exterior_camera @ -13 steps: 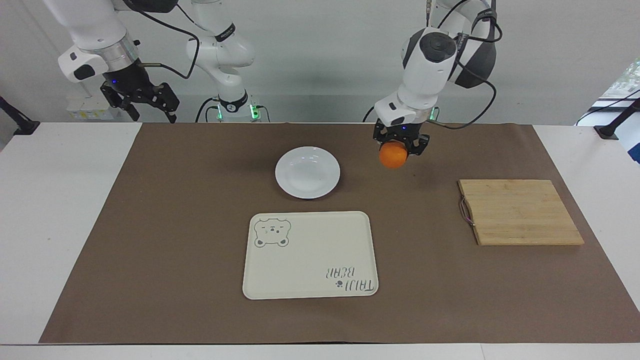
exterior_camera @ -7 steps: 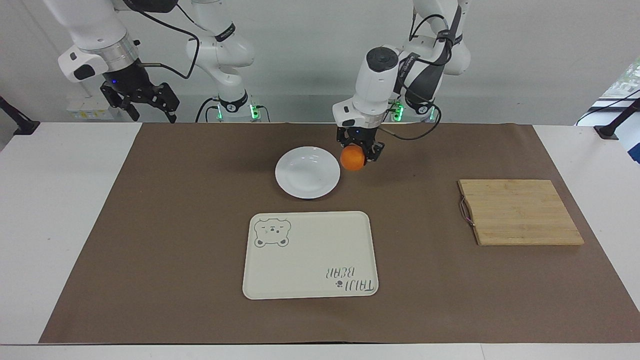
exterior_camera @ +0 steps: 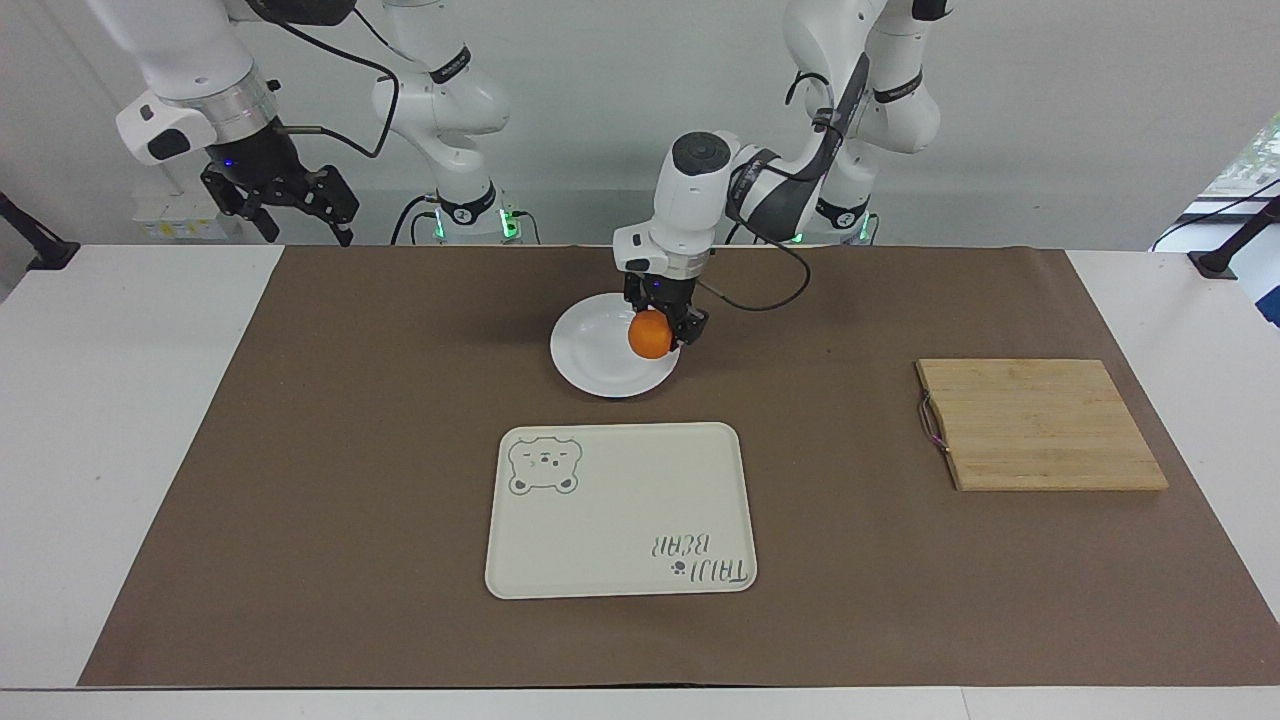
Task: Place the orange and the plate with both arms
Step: 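Carry the orange with the left gripper over the white plate, then open the left gripper to drop the orange onto the plate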
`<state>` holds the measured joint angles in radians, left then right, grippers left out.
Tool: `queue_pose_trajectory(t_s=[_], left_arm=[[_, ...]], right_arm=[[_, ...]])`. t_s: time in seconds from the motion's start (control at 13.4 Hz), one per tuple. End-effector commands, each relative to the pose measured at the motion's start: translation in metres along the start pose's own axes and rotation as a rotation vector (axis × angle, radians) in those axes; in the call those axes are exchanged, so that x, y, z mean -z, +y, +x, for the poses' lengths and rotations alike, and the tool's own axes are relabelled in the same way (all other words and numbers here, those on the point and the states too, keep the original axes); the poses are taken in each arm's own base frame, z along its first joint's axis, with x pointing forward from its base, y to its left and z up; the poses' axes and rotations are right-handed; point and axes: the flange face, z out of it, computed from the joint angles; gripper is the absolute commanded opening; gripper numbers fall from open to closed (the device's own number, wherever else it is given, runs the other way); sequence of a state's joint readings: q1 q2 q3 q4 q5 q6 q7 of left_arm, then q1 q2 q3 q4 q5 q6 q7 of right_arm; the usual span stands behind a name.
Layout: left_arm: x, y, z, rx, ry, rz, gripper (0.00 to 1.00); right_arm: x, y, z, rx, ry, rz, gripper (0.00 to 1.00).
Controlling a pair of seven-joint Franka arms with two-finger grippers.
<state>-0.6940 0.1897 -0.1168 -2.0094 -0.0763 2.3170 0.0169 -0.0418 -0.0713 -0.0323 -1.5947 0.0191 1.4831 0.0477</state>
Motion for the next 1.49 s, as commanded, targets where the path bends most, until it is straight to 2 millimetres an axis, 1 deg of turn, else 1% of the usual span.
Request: queue_pose_trajectory(t_s=[0.0,0.07,0.15,0.3,0.45,0.52,0.6,0.67,0.74,0.82,0.89,0.97,1.04,1.19,1.41], left_arm=[[-0.012,0.010,0.004,-0.005,0.028,-0.005,0.00],[-0.015,0.016,0.004,-0.015,0.033,-0.005,0.00],[-0.019,0.015,0.004,-0.014,0.029,-0.005,0.00],[-0.022,0.014,0.004,-0.013,0.024,-0.005,0.04],[-0.024,0.017,0.004,-0.015,0.024,-0.006,0.05],[-0.033,0.026,0.003,-0.023,0.019,-0.008,0.05],[-0.045,0.032,0.004,-0.027,0.024,-0.008,0.10],[-0.046,0.032,0.004,-0.028,0.031,-0.006,0.35],[-0.047,0.032,0.004,-0.030,0.029,-0.004,0.99],[-0.042,0.033,0.003,-0.032,0.026,-0.003,1.00],[-0.034,0.025,0.003,-0.025,0.021,0.000,1.00],[-0.017,0.019,0.002,-0.016,0.007,0.003,1.00],[-0.002,0.006,0.000,0.006,-0.007,0.007,1.00],[0.025,-0.024,-0.005,0.058,-0.032,0.013,1.00],[0.068,-0.084,-0.012,0.157,-0.082,0.018,1.00]], right_arm=[[0.001,0.001,-0.004,0.019,0.001,-0.005,1.00],[0.001,0.001,-0.004,0.019,0.001,-0.005,1.00],[0.001,0.001,-0.004,0.019,0.001,-0.005,1.00],[0.001,0.001,-0.004,0.017,0.001,-0.005,1.00],[0.001,0.001,-0.004,0.019,0.001,-0.005,1.00],[0.001,0.001,-0.004,0.017,0.001,-0.005,1.00],[0.001,0.001,-0.004,0.019,0.001,-0.005,1.00],[0.001,0.001,-0.004,0.019,0.001,-0.005,1.00],[0.001,0.001,-0.004,0.017,0.001,-0.005,1.00],[0.001,0.001,-0.004,0.017,0.001,-0.005,1.00],[0.001,0.000,-0.004,0.020,0.000,-0.005,1.00],[0.001,0.001,-0.004,0.019,0.001,-0.005,1.00],[0.001,0.001,-0.004,0.019,0.001,-0.005,1.00],[0.001,0.001,-0.004,0.017,0.001,-0.005,1.00],[0.001,0.001,-0.004,0.019,0.001,-0.005,1.00]])
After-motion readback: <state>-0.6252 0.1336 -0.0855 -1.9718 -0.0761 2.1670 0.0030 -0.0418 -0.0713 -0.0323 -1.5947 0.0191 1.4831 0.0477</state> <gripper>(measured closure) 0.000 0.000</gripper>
